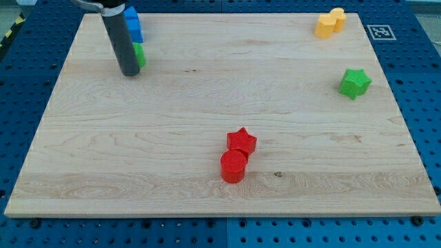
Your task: Point your arm to the blue triangle
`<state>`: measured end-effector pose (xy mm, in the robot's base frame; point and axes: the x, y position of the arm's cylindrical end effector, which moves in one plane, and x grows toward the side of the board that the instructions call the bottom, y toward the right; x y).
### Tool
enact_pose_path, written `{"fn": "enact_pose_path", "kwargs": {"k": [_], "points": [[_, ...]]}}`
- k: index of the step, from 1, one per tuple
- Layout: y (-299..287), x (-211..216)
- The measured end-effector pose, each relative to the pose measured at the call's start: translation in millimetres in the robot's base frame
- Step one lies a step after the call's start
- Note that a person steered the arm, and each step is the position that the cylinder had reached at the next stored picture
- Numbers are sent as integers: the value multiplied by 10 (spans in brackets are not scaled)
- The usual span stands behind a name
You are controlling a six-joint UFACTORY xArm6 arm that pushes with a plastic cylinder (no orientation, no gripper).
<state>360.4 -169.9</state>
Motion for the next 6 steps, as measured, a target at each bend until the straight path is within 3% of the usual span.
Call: {"fn": "enact_pose_path", "kwargs": {"k": [2,3,5,6], "points": [[-369,-24],[-879,-317],[-1045,-1511],[-1045,-1561]]}}
